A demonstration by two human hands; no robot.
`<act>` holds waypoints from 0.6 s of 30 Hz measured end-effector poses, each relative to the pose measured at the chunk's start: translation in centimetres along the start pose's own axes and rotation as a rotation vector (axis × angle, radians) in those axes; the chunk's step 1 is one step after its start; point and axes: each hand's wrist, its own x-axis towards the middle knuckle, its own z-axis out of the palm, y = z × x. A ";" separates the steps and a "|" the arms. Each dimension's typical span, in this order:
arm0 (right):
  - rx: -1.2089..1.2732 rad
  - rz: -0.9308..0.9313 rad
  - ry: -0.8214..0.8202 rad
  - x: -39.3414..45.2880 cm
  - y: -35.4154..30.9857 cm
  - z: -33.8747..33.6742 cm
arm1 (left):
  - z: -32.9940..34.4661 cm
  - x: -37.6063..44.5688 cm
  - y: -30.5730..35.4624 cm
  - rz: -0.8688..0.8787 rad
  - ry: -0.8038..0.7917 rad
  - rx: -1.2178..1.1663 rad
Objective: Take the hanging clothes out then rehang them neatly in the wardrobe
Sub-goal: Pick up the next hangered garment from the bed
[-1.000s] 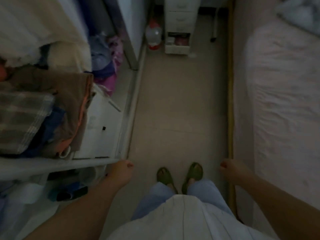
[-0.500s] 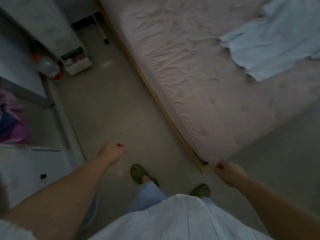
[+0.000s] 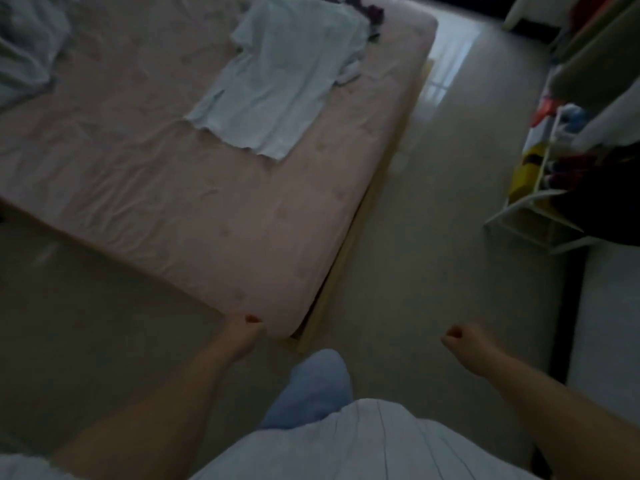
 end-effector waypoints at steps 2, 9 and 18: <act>0.045 0.039 -0.013 0.4 2.1 -0.6 | 0.7 1.3 3.5 0.012 -0.024 0.085; 0.141 0.094 -0.017 5.9 5.2 -6.7 | 4.4 6.0 14.4 0.041 -0.061 0.213; 0.086 -0.015 0.049 17.4 1.0 -23.2 | 3.2 14.0 30.8 0.061 -0.030 0.159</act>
